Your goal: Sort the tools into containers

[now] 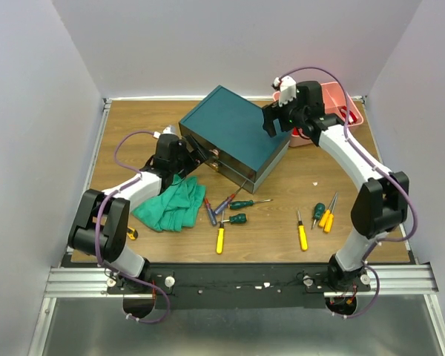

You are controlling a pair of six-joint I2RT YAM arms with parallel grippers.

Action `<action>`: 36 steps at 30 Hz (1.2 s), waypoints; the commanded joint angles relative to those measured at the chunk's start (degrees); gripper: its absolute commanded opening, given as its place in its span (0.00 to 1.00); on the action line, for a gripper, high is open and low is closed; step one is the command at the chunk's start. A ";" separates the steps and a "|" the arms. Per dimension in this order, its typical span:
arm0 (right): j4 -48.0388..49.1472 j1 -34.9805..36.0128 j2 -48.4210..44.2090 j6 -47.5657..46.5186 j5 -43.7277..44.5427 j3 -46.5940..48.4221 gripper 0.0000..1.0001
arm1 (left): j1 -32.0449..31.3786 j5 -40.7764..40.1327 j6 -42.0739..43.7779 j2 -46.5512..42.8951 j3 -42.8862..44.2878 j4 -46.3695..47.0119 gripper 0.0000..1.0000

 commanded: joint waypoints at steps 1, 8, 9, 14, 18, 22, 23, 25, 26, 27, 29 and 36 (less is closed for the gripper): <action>1.47 0.28 4.81 0.76 3.07 5.34 1.00 | -1.66 1.82 -3.46 1.25 2.39 1.47 0.99; 1.99 1.24 13.51 0.50 4.04 15.27 1.00 | -2.19 0.76 0.31 -2.09 4.76 -2.05 0.99; 1.99 1.60 15.95 0.24 5.08 16.50 1.00 | -2.19 0.85 0.32 -1.92 4.76 -1.78 0.99; 2.61 3.18 21.42 -2.05 9.04 21.69 1.00 | -2.19 -0.29 -0.82 0.45 5.73 -2.75 0.99; 4.45 3.71 23.88 -4.16 12.37 21.96 1.00 | -2.37 0.32 -1.18 1.68 6.96 -1.35 0.99; 6.12 3.88 26.61 -6.44 14.32 23.27 1.00 | -2.54 1.29 1.10 1.25 9.15 -3.18 0.99; 6.30 3.97 27.92 -6.53 14.67 23.89 1.00 | -2.54 1.20 1.37 1.07 9.16 -3.36 0.99; 6.65 3.97 29.15 -7.15 15.81 25.64 1.00 | -2.54 1.29 1.63 0.46 8.99 -3.45 0.99; 6.83 3.89 30.03 -7.15 16.43 26.09 1.00 | -2.54 1.29 1.63 0.19 8.98 -3.28 0.99; 7.09 3.97 30.56 -7.32 17.13 26.79 1.00 | -2.63 1.38 1.89 0.10 8.63 -2.75 0.99; 7.36 3.89 31.00 -7.41 17.22 27.23 1.00 | -2.63 1.99 3.04 0.01 8.54 -2.22 0.99; 7.70 4.85 30.57 -7.94 17.40 26.44 1.00 | -2.89 -1.25 1.11 2.65 10.82 -6.16 0.99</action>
